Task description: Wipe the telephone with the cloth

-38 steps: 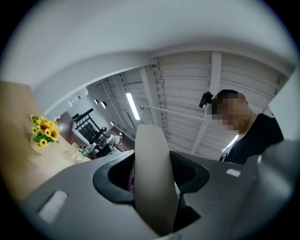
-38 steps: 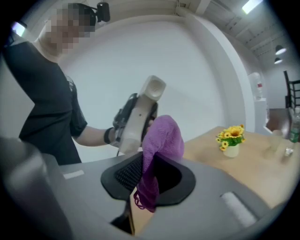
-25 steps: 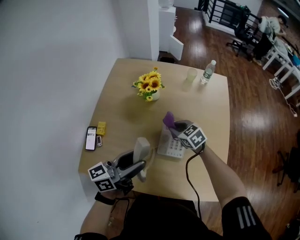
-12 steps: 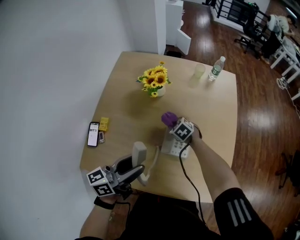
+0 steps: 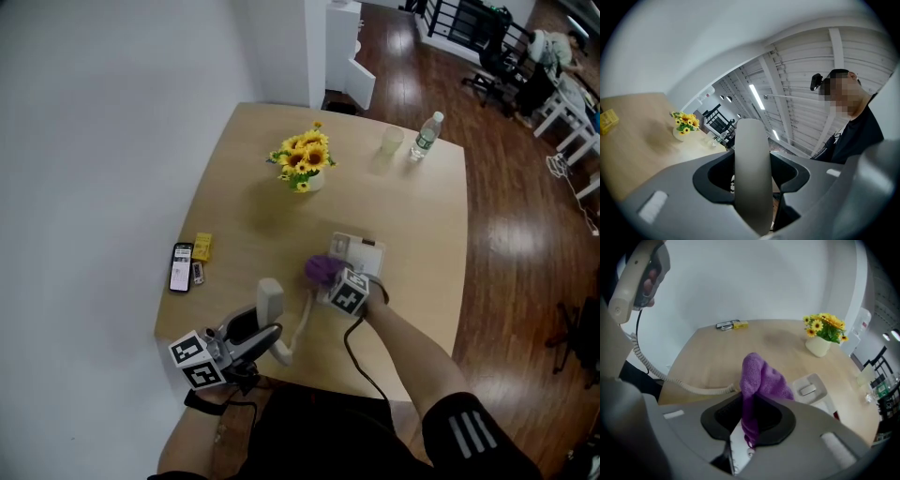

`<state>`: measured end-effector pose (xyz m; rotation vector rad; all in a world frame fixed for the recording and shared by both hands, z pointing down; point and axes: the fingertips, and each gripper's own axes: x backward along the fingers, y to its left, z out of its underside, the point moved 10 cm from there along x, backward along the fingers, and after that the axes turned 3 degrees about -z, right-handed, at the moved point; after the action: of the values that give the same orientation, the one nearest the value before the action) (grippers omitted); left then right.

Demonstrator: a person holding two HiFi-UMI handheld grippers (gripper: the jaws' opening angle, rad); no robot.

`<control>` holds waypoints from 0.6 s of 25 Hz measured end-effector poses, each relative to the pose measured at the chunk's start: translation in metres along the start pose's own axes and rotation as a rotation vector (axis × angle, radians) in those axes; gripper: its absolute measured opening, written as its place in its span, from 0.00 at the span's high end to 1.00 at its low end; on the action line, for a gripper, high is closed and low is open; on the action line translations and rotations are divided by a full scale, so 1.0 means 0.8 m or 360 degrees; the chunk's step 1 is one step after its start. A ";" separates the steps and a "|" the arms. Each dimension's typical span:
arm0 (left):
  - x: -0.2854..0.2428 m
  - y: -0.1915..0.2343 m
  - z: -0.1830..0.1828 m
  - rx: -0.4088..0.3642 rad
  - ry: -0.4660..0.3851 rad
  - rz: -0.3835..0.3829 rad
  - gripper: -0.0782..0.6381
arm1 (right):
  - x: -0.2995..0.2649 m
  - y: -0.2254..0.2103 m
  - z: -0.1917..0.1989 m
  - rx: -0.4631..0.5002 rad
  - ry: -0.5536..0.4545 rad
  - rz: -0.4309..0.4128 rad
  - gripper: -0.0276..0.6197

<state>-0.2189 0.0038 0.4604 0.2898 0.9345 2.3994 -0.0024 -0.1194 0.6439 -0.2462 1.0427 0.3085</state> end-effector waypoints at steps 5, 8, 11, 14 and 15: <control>0.002 0.005 0.008 -0.0005 0.0037 -0.0055 0.58 | -0.013 0.053 0.017 0.0051 0.0030 -0.0064 0.85; 0.002 0.008 0.013 0.0001 0.0051 -0.0074 0.58 | -0.021 0.068 0.025 0.0024 0.0031 -0.0062 0.85; 0.004 0.009 0.018 0.0006 0.0064 -0.0096 0.58 | -0.021 0.068 0.024 -0.0060 0.0021 -0.0073 0.85; 0.004 0.007 0.022 0.0015 0.0079 -0.0117 0.58 | -0.016 0.066 0.030 -0.0219 0.0012 -0.0141 0.85; 0.004 0.007 0.024 0.0017 0.0084 -0.0123 0.58 | -0.015 0.065 0.034 -0.0303 0.0001 -0.0180 0.85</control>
<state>-0.2165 0.0126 0.4783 0.1913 0.9647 2.3426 -0.0047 -0.0630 0.6648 -0.4749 0.9965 0.3054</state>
